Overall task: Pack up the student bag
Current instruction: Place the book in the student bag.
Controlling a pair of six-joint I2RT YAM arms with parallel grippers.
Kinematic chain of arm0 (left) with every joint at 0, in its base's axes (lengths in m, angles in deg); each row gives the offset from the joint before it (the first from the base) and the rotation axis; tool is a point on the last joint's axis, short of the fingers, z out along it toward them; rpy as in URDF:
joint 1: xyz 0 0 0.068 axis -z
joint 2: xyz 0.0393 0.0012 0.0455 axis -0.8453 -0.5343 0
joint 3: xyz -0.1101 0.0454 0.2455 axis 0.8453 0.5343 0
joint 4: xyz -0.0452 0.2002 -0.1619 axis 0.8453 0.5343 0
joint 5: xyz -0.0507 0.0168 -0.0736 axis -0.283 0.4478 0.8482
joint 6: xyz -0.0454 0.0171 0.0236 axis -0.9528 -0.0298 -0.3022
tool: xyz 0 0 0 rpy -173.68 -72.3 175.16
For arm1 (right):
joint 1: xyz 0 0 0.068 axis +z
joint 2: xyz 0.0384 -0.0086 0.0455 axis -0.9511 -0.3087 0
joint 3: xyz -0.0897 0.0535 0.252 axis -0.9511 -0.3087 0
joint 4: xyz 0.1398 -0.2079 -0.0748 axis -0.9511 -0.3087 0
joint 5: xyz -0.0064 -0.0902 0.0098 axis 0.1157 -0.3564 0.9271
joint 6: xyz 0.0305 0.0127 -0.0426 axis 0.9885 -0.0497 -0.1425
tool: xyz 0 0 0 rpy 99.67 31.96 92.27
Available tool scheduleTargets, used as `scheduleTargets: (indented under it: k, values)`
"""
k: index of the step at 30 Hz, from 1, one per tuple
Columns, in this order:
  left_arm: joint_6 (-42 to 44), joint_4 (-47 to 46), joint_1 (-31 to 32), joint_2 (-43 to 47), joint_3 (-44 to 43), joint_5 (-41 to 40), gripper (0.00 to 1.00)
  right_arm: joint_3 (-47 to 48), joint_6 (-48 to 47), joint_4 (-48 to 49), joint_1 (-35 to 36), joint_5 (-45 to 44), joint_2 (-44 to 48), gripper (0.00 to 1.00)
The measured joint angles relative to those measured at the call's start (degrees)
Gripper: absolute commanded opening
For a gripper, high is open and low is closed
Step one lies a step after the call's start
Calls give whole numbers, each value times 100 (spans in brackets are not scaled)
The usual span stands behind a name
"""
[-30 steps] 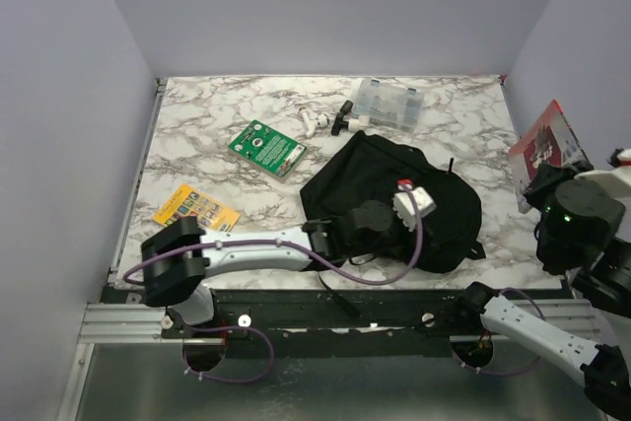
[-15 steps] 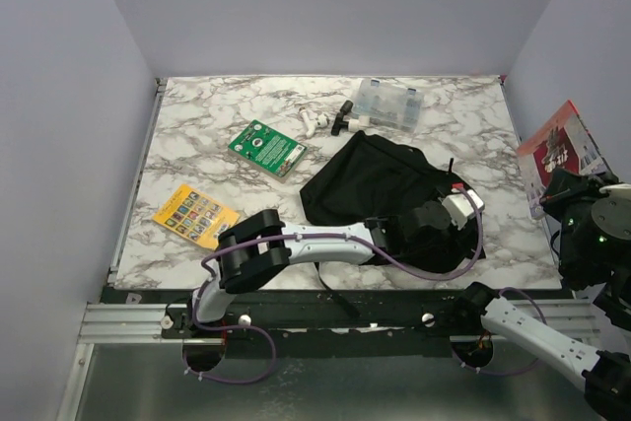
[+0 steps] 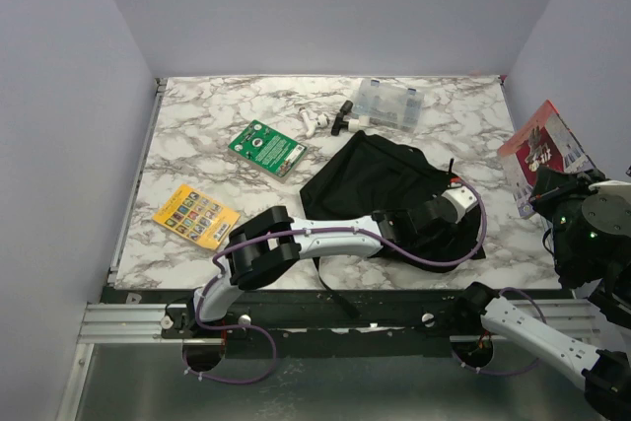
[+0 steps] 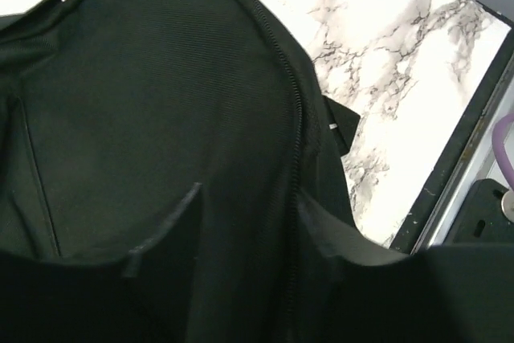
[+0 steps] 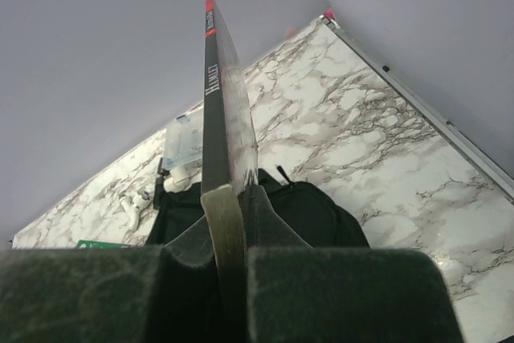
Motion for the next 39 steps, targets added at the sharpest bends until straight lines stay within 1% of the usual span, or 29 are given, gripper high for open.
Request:
scheduleTargets:
  k: [1, 3, 7, 8, 10, 12, 14, 16, 22, 27, 30, 33, 39]
  values:
    - [-33, 68, -24, 0, 0, 2, 36, -7, 15, 0, 0, 15, -2, 0]
    - [-87, 142, -85, 4, 0, 13, 29, -46, 55, -4, 0, 48, -4, 0]
    - [-341, 345, -308, 232, 101, 444, 20, -262, 223, -127, 0, 240, -7, 0]
    - [-396, 365, -348, 308, 149, 531, 16, -323, 293, -210, 0, 302, -11, 0]
    - [-616, 433, -505, 669, 328, 715, 11, -420, 450, -409, 0, 426, -31, 0]
    - [-811, 404, -629, 997, 494, 761, 9, -505, 627, -605, 0, 529, -44, 0]
    - [-1067, 168, -791, 1443, 876, 763, 7, -595, 798, -769, 0, 597, -42, 0]
    - [-1285, -116, -966, 1825, 1279, 796, 6, -680, 951, -898, 0, 654, -15, 0]
    - [-1836, -925, -1447, 2310, 2173, 1064, 6, -826, 1552, -1217, -4, 896, 116, 1]
    - [-1965, -1311, -1486, 2343, 2358, 1410, 5, -1521, 2218, -1167, 0, 1803, -116, 1]
    - [-1963, -1423, -1486, 2430, 2424, 1526, 4, -1886, 2503, -1091, 4, 2159, -361, 1]
    - [-1945, -1502, -1493, 2599, 2492, 1622, 3, -2022, 2618, -918, 7, 2422, -474, 1]
    - [-1941, -1556, -1493, 2728, 2520, 1834, 0, -2227, 2636, -153, 7, 2896, -470, 1]
